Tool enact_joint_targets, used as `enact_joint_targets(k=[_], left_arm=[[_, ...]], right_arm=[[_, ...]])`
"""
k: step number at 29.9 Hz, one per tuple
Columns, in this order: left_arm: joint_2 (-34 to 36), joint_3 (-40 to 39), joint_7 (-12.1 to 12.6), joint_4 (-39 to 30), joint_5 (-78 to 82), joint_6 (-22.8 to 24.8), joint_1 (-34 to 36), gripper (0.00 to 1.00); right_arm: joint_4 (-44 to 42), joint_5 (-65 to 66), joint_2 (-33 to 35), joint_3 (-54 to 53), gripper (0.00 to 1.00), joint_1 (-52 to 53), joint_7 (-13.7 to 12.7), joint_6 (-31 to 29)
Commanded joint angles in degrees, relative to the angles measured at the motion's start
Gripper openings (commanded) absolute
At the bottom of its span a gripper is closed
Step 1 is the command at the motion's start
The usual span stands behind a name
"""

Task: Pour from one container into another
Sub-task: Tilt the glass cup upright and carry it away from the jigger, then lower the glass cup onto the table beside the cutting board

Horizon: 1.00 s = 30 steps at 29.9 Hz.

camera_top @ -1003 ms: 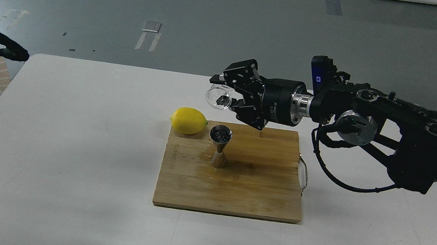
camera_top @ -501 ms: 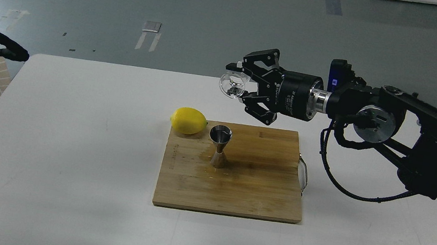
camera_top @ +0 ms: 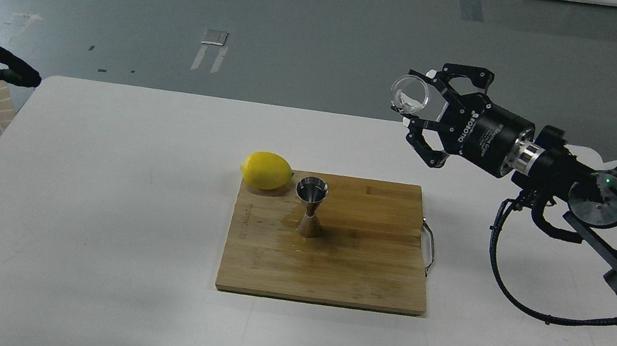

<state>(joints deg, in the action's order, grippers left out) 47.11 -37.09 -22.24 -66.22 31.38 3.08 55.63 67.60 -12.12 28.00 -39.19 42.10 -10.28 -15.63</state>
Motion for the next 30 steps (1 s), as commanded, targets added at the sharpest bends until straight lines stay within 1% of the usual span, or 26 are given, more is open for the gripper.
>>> enact_joint_targets(k=[1, 8, 10, 14, 18, 20, 24, 30], left_arm=[[-0.1, 0.1, 0.1, 0.0, 0.1, 0.0, 0.0, 0.97], [-0.1, 0.2, 0.1, 0.0, 0.1, 0.0, 0.2, 0.97], [0.0, 0.2, 0.1, -0.1, 0.1, 0.0, 0.2, 0.97], [-0.1, 0.2, 0.1, -0.1, 0.1, 0.0, 0.2, 0.97], [-0.2, 0.3, 0.1, -0.1, 0.1, 0.0, 0.2, 0.97], [-0.3, 0.3, 0.1, -0.1, 0.1, 0.0, 0.2, 0.97], [-0.5, 0.3, 0.1, -0.1, 0.1, 0.0, 0.2, 0.97], [-0.6, 0.7, 0.1, -0.1, 0.2, 0.1, 0.1, 0.97]], right_arm=[[1.0, -2.0, 0.7, -5.4, 0.42, -5.5, 0.2, 0.0], [1.7, -4.4, 1.1, -16.4, 0.42, -16.6, 0.4, 0.0], [2.9, -5.4, 1.1, -20.0, 0.42, -21.2, 0.4, 0.0], [4.2, -6.1, 1.1, -24.3, 0.43, -26.6, 0.5, 0.0], [5.6, -6.7, 0.4, -30.5, 0.43, -34.4, 0.6, -0.2], [6.0, -7.0, 0.2, -32.0, 0.43, -36.3, 0.7, -0.2], [5.9, -8.4, -2.4, -37.0, 0.43, -41.6, 0.7, -0.2], [4.8, -8.4, -7.2, -39.2, 0.44, -45.3, 0.9, -0.9]])
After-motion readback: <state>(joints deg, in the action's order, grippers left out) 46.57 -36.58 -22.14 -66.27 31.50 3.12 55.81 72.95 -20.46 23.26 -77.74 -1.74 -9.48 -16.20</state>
